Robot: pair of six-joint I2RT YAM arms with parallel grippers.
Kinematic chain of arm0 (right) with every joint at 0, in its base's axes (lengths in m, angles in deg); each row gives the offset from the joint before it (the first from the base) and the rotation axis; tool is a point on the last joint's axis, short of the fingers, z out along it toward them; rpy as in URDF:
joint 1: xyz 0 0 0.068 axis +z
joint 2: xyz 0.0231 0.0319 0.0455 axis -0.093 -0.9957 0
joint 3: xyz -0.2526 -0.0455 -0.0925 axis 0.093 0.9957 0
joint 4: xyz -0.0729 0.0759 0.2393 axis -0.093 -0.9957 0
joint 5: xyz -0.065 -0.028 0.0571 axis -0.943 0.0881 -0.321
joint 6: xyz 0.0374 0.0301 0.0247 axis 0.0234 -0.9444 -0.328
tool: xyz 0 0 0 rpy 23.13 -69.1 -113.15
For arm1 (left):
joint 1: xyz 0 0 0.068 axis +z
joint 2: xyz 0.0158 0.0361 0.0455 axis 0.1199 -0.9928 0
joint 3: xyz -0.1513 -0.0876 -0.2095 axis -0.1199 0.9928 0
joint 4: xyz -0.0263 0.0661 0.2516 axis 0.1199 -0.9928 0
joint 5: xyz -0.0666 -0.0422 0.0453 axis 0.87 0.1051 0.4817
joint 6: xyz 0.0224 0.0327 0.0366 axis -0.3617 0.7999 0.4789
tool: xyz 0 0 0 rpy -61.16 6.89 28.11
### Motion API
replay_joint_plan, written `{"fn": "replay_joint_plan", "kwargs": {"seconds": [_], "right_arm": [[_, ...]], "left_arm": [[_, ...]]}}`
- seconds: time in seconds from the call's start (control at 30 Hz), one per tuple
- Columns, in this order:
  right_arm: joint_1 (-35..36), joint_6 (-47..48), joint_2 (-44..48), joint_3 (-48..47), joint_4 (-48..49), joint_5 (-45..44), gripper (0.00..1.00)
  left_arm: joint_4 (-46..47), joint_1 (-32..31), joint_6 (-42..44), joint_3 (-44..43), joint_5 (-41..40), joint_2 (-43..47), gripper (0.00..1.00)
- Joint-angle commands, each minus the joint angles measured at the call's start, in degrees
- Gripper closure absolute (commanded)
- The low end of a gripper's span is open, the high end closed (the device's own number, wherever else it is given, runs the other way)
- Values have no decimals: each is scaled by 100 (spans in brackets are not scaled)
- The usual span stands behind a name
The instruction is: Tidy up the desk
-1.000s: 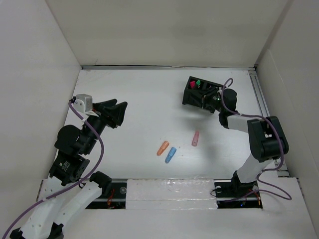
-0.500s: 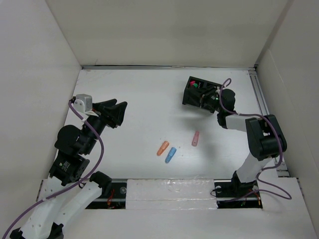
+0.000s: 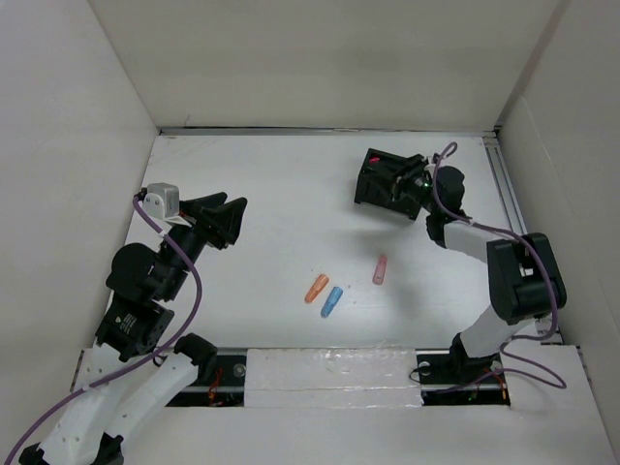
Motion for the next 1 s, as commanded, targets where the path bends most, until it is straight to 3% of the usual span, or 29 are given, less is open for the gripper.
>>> {"fn": "replay_joint_plan", "kwargs": {"seconds": [0.0, 0.1, 0.2, 0.27, 0.33, 0.37, 0.4, 0.47, 0.53, 0.6, 0.8, 0.97], "right_arm": [[-37, 514, 410, -456, -110, 63, 52], [32, 1515, 857, -719, -1144, 3, 62], [278, 3411, 1437, -1194, -3112, -504, 97], [541, 4871, 1788, -1326, -4497, -1233, 100], [1138, 5784, 2307, -1222, -5416, -2752, 100], [1454, 6068, 2605, -934, -5924, -3601, 97], [1553, 6071, 2712, -749, -6156, -3871, 97], [1606, 6132, 2940, -353, -6630, -4153, 71], [1606, 6298, 3265, 408, -6703, -3964, 34], [1606, 6334, 3319, 579, -6686, -3892, 26], [2133, 6334, 2662, 361, -7115, -4013, 25], [2493, 6132, 2177, 483, -6871, -3927, 34]], "left_arm": [[188, 25, 33, 39, -2, 13, 54], [188, 25, 24, 66, -45, 14, 54], [188, 25, 33, 48, -2, 22, 54], [206, 25, 33, 66, -2, 22, 54], [206, 25, 24, 66, 16, -13, 54], [197, 25, 15, 57, 77, -39, 54], [206, 25, 15, 57, 77, -57, 54], [215, 25, 15, 57, 77, -92, 54], [189, 25, 15, 40, 77, -171, 54], [188, 25, 24, 48, 77, -171, 54], [153, 25, 33, 22, 77, -312, 54], [162, 25, 33, 48, 77, -312, 54]]}}
